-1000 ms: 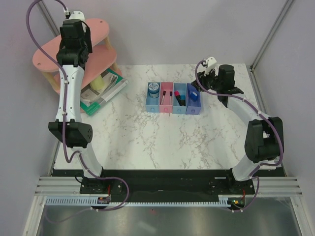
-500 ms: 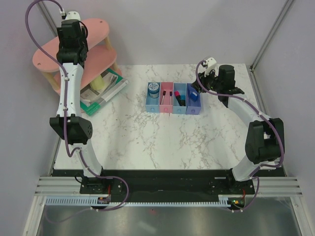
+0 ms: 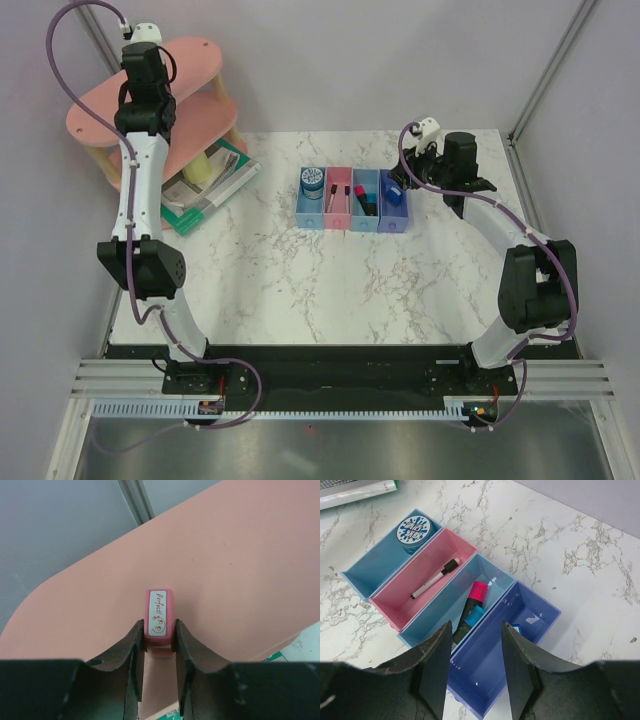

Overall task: Sort the stationery into containers
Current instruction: Pick up the stationery from the corner of the board.

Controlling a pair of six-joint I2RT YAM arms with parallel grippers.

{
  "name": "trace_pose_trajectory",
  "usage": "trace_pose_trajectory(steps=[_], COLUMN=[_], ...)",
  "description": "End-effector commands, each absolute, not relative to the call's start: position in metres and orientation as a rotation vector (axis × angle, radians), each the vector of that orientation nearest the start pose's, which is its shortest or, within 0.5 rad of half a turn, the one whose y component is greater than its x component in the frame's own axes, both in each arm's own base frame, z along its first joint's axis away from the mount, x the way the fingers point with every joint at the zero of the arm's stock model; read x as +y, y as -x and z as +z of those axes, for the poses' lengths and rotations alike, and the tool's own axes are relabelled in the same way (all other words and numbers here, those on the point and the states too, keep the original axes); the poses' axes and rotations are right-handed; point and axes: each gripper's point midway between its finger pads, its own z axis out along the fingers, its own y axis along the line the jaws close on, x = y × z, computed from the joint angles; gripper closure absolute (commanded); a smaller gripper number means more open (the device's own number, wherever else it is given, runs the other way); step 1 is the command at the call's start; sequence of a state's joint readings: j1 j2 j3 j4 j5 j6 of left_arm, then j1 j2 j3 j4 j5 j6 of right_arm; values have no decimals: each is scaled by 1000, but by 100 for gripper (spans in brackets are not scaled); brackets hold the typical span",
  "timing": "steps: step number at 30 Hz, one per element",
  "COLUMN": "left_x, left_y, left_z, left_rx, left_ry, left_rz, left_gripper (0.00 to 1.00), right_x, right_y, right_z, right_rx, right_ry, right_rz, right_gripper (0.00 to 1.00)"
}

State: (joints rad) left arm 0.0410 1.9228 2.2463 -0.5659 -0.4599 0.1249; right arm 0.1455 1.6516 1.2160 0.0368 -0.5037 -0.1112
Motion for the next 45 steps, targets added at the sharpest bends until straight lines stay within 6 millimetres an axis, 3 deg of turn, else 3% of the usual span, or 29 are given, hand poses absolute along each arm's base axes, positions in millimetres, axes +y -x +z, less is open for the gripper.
trace_pose_trajectory(steps=[1,2,6,7,9,10,12,13,14,15,16,17,18,19,20,22,23,29,33,34,37,41,45], left_x=[95,92,81,75,56,50,29,25,10,3,-6,-20,-31,-42,-60,-76,-98,-153,-177,-186,-196,-195,-201], left_y=[-516,-516,-507,-504,-494,-490,-474,-468,-460,-445,-437,-426,-415,-396,-378,-350,-331,-263,-236,-228,-218,-225,-238], left_z=[415,403,392,391,384,381,377,376,364,374,375,358,355,356,351,353,350,365,367,365,345,321,312], left_rx=[1783,1812,1839,1844,1857,1861,1850,1835,1833,1790,1748,1739,1706,1630,1573,1449,1391,1129,1062,1043,1052,1167,1233], left_ry=[181,143,51,4,-113,-171,-311,-400,-500,-571,-682,-782,-868,-996,-1096,-1234,-1305,-1453,-1497,-1521,-1613,-1680,-1723], left_rz=[461,436,348,335,254,242,172,180,119,128,156,97,74,92,16,13,-84,-373,-503,-532,-539,-493,-481], left_gripper=[98,98,98,98,98,98,98,98,98,98,98,98,98,98,98,98,98,98,98,98,98,98,98], right_x=[154,154,153,153,155,156,158,160,161,161,166,168,168,174,173,177,177,199,215,225,239,252,266], right_y=[-463,-463,-458,-460,-453,-454,-444,-445,-443,-432,-428,-426,-411,-406,-403,-394,-389,-352,-327,-315,-303,-301,-285], right_z=[225,227,225,233,232,245,241,257,259,254,271,271,265,281,284,287,293,302,296,305,316,335,327], right_rx=[1804,1802,1836,1827,1865,1845,1911,1884,1894,1947,1915,1904,1956,1907,1862,1821,1791,1593,1448,1380,1251,1232,1184], right_ry=[587,592,629,636,663,686,714,746,762,785,825,886,921,975,1057,1151,1195,1501,1640,1668,1705,1669,1717], right_rz=[534,535,528,526,554,550,594,584,596,624,653,664,712,731,687,646,607,489,434,413,342,300,258], right_gripper=[49,49,48,48,48,48,47,47,46,45,45,44,44,44,39,33,28,25,25,25,26,30,30])
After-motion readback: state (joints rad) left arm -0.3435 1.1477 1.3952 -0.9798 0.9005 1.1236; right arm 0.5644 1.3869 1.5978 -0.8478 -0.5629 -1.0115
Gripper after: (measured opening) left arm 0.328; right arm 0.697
